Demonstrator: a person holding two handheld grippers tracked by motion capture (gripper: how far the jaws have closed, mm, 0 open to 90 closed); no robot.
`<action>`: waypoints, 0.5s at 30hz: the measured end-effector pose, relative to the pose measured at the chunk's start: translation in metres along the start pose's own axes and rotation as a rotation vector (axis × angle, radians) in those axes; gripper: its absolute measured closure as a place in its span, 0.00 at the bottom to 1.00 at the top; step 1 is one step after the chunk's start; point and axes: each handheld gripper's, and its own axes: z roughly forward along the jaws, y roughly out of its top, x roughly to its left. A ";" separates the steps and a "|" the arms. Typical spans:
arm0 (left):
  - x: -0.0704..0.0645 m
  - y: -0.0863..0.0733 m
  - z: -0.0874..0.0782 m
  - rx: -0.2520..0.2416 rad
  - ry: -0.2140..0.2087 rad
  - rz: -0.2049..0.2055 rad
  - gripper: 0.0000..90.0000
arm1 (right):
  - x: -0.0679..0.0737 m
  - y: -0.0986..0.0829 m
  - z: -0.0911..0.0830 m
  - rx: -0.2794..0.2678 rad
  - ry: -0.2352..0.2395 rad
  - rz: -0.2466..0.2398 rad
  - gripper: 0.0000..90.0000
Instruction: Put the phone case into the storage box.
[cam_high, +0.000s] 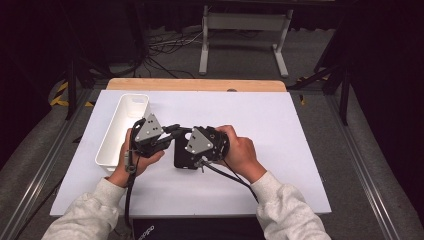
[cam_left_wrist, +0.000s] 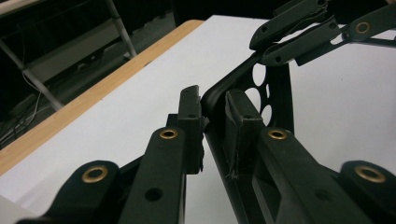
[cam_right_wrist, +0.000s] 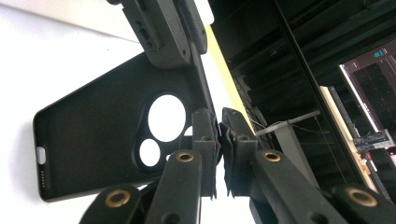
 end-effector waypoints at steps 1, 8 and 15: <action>-0.001 0.000 -0.001 -0.004 0.002 0.003 0.88 | -0.001 0.000 0.000 -0.004 0.000 0.002 0.94; -0.002 0.001 -0.003 -0.018 0.021 0.012 0.89 | -0.003 0.000 -0.001 -0.019 -0.008 0.045 0.91; -0.001 0.001 -0.005 -0.028 0.043 0.015 0.89 | -0.008 -0.004 -0.001 -0.043 -0.008 0.113 0.85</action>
